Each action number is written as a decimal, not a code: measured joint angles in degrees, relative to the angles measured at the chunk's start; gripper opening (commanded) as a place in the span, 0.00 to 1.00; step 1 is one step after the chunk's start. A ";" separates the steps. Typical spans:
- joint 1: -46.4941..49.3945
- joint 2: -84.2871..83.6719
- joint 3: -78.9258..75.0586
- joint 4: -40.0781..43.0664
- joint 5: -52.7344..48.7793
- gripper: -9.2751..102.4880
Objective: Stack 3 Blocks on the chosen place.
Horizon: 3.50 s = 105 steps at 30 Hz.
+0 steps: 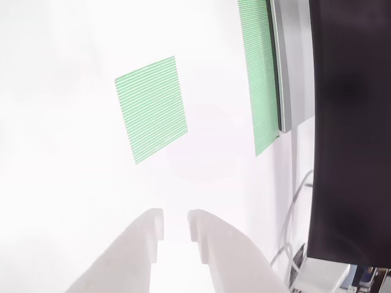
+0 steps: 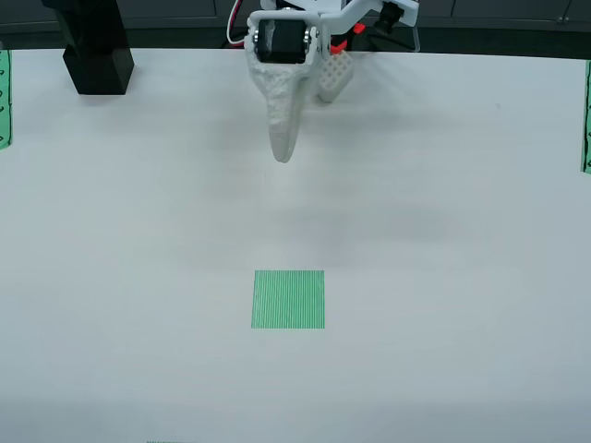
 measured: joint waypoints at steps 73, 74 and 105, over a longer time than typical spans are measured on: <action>82.44 -68.55 -99.84 32.26 1.49 0.08; 83.58 -68.55 -99.84 32.26 1.49 0.08; 98.61 -69.52 -88.77 32.26 -1.23 0.08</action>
